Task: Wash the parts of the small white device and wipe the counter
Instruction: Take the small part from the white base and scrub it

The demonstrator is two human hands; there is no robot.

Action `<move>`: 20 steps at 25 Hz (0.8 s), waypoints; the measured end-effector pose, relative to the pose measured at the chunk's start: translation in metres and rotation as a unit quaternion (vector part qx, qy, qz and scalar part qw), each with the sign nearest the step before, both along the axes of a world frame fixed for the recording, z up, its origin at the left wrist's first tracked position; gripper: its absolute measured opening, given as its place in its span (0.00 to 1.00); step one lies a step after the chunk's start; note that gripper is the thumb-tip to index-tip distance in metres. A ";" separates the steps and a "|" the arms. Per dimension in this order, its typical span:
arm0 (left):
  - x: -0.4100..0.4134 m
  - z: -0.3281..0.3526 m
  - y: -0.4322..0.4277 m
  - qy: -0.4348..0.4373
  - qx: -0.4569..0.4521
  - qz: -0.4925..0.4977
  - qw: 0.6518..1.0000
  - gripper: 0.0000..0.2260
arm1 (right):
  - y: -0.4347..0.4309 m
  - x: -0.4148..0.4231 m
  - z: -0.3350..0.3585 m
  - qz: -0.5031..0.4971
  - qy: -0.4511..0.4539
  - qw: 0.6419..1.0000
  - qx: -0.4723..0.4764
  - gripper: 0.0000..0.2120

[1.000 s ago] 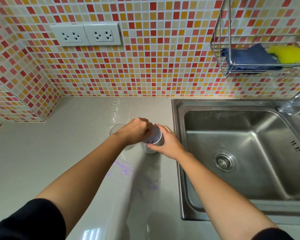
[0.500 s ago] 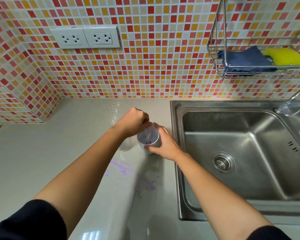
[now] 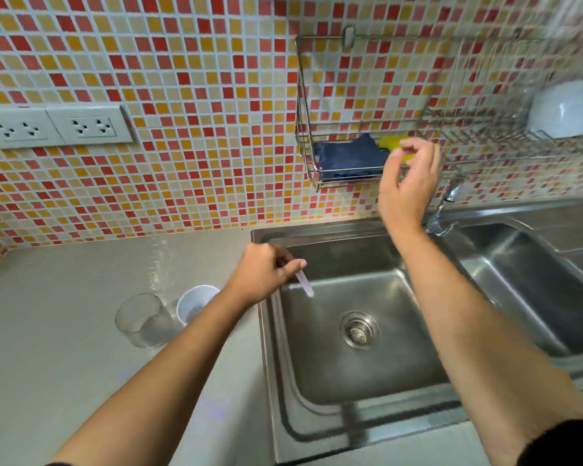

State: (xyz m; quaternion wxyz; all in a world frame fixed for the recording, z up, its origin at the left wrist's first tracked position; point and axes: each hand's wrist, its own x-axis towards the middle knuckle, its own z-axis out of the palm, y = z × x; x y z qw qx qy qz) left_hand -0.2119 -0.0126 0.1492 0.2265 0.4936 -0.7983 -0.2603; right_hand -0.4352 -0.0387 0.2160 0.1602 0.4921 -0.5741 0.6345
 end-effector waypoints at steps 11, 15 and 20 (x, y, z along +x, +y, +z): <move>-0.096 0.012 0.004 0.019 -0.040 0.059 0.997 0.13 | -0.117 -0.110 0.035 0.020 0.091 0.769 0.632 0.38; -0.121 -0.003 0.009 0.092 -0.018 0.182 0.979 0.11 | -0.093 -0.114 0.046 0.007 0.106 0.878 0.466 0.27; -0.149 -0.035 0.022 0.452 0.230 0.316 0.802 0.10 | 0.006 -0.120 0.021 0.172 0.133 0.970 0.110 0.25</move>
